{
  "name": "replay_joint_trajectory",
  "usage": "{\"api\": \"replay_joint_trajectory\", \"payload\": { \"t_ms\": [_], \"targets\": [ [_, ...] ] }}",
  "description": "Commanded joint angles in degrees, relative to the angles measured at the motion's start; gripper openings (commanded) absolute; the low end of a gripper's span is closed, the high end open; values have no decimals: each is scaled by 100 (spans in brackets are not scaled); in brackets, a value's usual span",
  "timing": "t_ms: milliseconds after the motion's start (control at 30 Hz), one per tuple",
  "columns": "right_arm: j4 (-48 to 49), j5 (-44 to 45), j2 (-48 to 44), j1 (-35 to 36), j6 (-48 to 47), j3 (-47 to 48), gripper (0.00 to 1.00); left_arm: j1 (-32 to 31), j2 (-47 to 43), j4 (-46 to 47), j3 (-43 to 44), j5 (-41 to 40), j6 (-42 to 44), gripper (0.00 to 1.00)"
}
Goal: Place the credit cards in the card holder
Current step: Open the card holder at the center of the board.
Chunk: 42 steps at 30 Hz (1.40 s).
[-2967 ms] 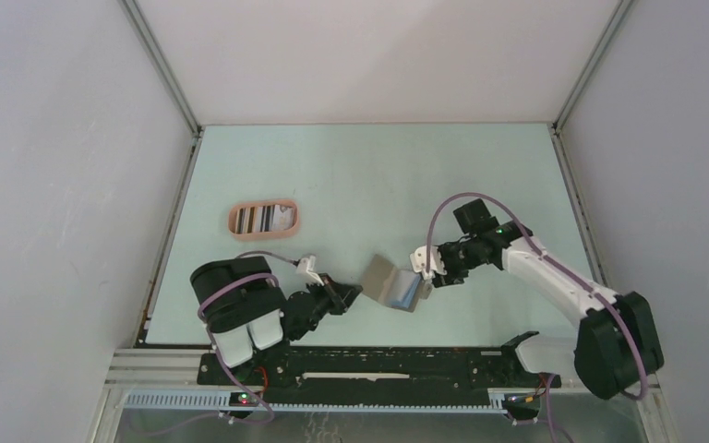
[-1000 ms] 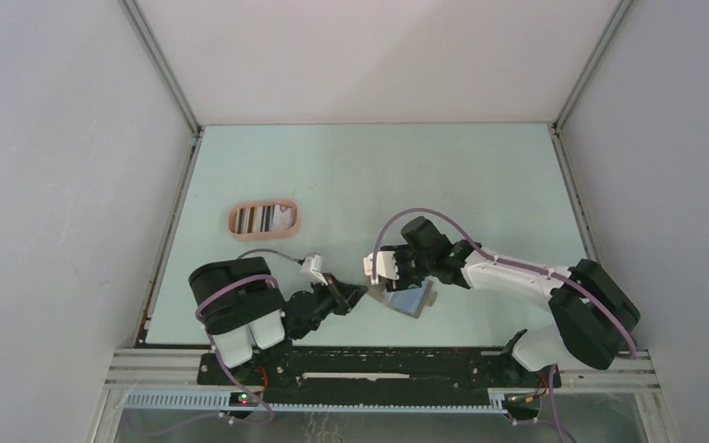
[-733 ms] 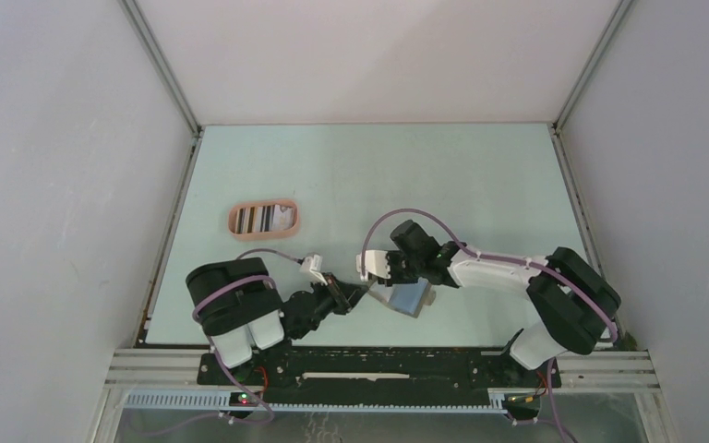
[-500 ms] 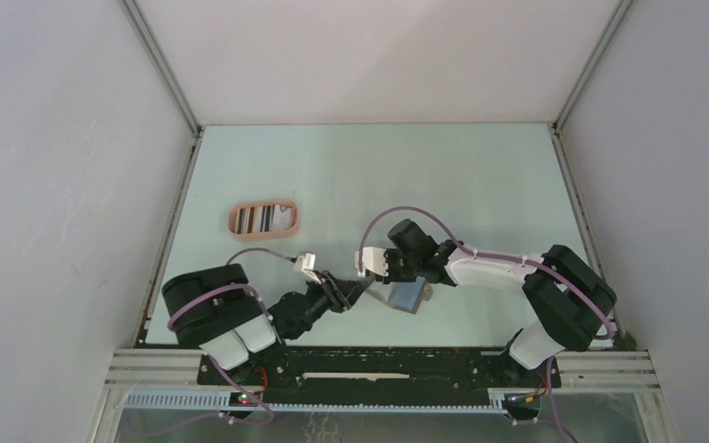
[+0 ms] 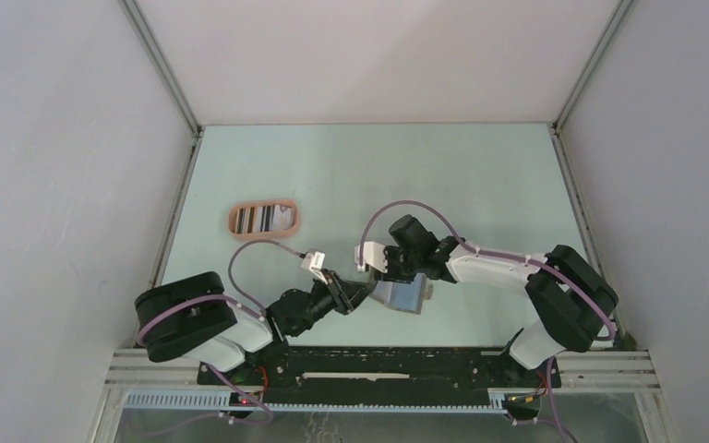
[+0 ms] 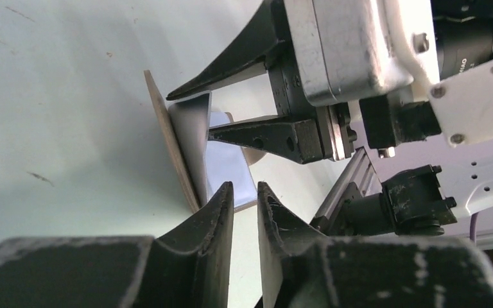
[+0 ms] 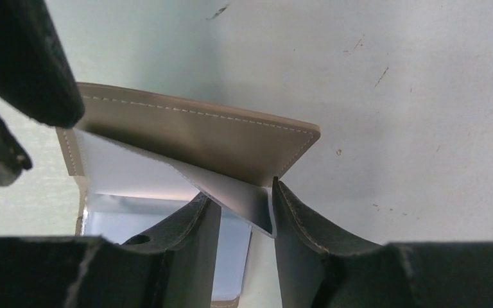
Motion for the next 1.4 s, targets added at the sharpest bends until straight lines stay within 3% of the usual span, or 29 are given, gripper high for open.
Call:
{"api": "replay_joint_trajectory", "payload": {
  "t_ms": [0, 333, 700, 1033, 1367],
  "targets": [
    [-88, -295, -231, -149, 249, 240, 44, -42, 178, -129, 383, 315, 193, 23],
    [-94, -488, -183, -255, 615, 336, 48, -149, 380, 72, 499, 241, 158, 20],
    [57, -612, -50, -350, 1295, 435, 47, -653, -1072, -2162, 850, -632, 907, 24],
    [-187, -1044, 251, -513, 2049, 790, 47, -776, -465, -2492, 1462, -633, 1064, 24],
    [-449, -1400, 417, -677, 2226, 961, 46, -768, 71, -3595, 1989, -1456, 1037, 24]
  ]
}}
